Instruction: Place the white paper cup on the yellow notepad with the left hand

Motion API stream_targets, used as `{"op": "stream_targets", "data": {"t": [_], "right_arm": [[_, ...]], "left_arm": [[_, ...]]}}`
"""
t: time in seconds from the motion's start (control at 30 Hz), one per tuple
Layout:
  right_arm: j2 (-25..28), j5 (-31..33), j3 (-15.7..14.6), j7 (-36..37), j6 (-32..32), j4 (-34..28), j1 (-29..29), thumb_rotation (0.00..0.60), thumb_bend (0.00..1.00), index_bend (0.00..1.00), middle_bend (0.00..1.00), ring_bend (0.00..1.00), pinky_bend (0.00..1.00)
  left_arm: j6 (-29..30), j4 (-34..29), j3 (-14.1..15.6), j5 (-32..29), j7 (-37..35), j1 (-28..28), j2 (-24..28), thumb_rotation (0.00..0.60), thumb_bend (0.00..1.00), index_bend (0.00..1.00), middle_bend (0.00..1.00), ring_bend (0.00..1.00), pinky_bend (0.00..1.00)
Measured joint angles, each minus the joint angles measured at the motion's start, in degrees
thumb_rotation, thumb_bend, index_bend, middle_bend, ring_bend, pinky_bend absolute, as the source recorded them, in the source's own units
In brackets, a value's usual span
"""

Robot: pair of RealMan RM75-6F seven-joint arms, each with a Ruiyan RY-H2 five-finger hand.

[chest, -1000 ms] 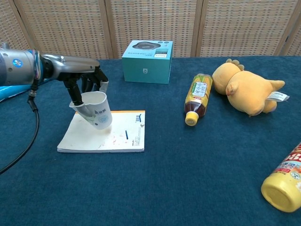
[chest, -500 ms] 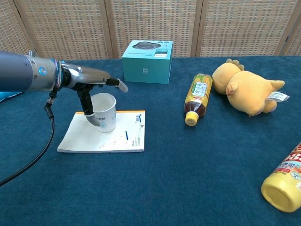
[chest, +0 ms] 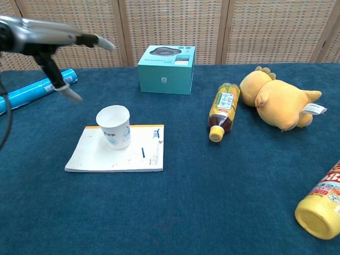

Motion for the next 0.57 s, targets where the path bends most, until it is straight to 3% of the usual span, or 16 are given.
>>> {"op": "stream_targets", "data": {"t": [0.17, 0.4, 0.57], "right_arm": [[-0.09, 0.24, 0.09, 0.75, -0.38, 0.7, 0.14, 0.6, 0.0, 0.08, 0.0, 0.0, 0.0], [-0.64, -1.78, 0.28, 2.18, 1.61, 2.17, 0.16, 0.6, 0.0, 0.07, 0.0, 0.0, 0.0], [-1.54, -2.88, 0.21, 2.28, 2.31, 4.23, 0.31, 0.6, 0.0, 0.06, 0.0, 0.0, 0.0]], "left_arm": [[14.19, -3.12, 3.26, 9.01, -4.63, 10.86, 3.37, 0.6, 0.01, 0.0, 0.0, 0.0, 0.0], [32.53, 0.0, 9.7, 20.47, -13.36, 29.67, 2.78, 0.6, 0.02, 0.0, 0.0, 0.0, 0.0], [35.81, 5.76, 12.69, 25.91, -16.67, 35.33, 0.52, 0.6, 0.02, 0.0, 0.0, 0.0, 0.0]]}}
